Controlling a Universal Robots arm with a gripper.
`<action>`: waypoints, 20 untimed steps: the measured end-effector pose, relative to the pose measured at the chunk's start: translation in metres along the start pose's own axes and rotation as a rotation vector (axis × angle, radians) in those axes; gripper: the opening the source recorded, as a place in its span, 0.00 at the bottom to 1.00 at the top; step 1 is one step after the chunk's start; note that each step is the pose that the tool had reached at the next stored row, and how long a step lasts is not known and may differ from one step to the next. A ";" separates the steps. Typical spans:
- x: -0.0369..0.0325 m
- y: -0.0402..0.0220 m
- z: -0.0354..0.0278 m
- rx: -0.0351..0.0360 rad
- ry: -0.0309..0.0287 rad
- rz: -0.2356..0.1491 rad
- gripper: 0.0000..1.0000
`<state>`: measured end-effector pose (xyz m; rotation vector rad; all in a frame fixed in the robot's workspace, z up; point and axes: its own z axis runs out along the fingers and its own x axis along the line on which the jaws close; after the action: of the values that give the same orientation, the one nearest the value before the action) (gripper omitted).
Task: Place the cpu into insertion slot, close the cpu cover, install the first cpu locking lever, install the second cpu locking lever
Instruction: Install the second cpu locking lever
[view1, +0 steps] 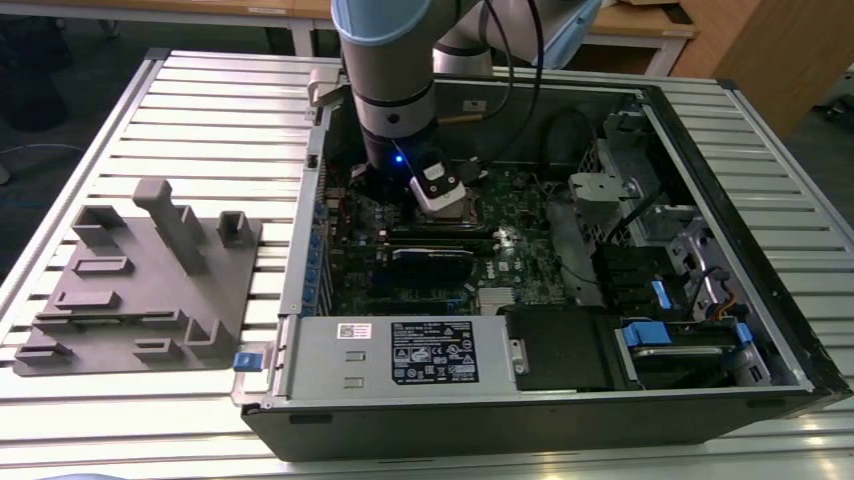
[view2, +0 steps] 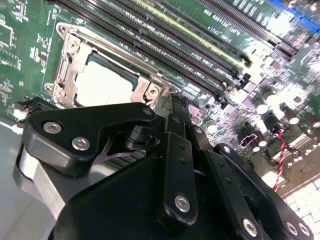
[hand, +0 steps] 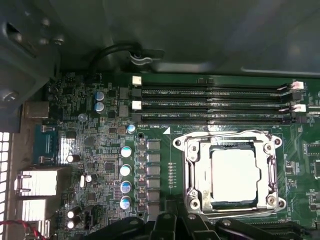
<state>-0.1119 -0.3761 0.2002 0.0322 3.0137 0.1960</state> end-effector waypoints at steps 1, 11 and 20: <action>0.0001 -0.0001 0.0005 -0.0046 -0.0008 0.001 0.11; 0.0007 -0.0007 0.0053 0.0008 -0.0039 -0.001 0.11; 0.0006 -0.0007 0.0050 0.0234 -0.0040 -0.003 0.11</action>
<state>-0.1119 -0.3761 0.1951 0.0295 3.0119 0.1602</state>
